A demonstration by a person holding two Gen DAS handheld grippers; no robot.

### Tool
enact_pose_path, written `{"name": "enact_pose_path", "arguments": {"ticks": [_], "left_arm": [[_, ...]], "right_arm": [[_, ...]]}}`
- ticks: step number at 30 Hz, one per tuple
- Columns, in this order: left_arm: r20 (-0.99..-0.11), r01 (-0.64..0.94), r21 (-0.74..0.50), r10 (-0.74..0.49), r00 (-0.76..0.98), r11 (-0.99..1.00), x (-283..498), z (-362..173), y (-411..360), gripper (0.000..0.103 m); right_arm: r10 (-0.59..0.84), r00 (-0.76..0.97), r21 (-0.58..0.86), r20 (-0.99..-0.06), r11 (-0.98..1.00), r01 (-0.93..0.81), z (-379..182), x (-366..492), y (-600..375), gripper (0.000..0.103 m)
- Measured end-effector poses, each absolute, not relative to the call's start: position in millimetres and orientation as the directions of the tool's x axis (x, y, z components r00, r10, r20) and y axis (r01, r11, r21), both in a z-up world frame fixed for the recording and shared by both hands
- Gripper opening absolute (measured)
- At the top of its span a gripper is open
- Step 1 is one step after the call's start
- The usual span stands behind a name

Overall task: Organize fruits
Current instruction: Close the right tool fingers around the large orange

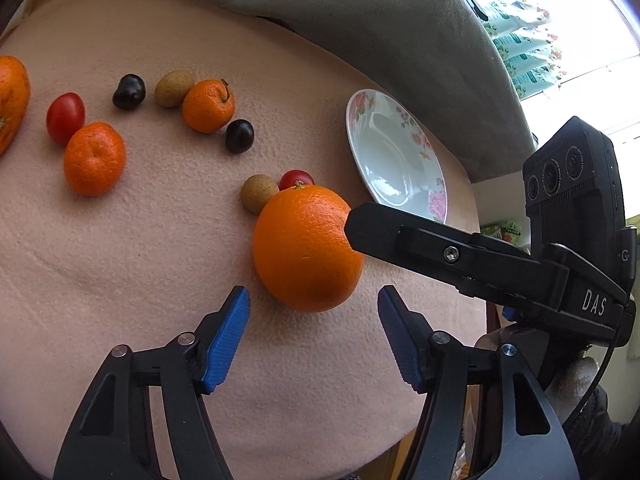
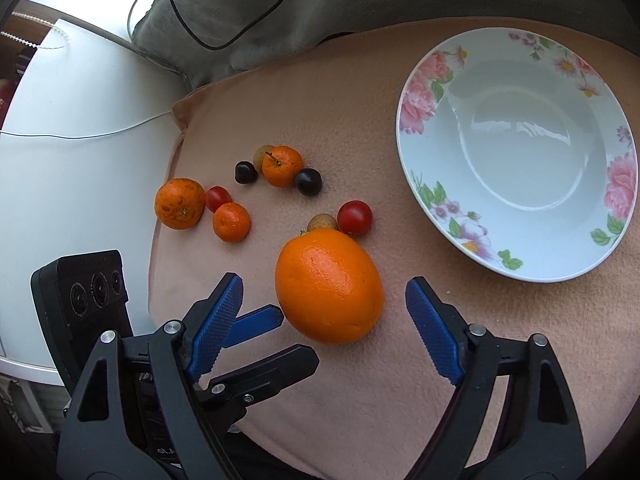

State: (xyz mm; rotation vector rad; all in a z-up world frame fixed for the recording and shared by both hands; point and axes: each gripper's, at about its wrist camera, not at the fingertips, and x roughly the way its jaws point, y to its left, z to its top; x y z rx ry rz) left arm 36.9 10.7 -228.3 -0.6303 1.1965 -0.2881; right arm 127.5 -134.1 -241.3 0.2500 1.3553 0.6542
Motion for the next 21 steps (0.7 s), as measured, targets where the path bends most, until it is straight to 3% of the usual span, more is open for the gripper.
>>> {"name": "enact_pose_path", "arguments": {"ticks": [21], "left_arm": [[-0.769,-0.096,-0.599,-0.538,0.347,0.795,54,-233,-2,0.055]], "right_arm": [[0.58,0.002,0.557,-0.814,0.783,-0.278,-263,131,-129,0.068]]}}
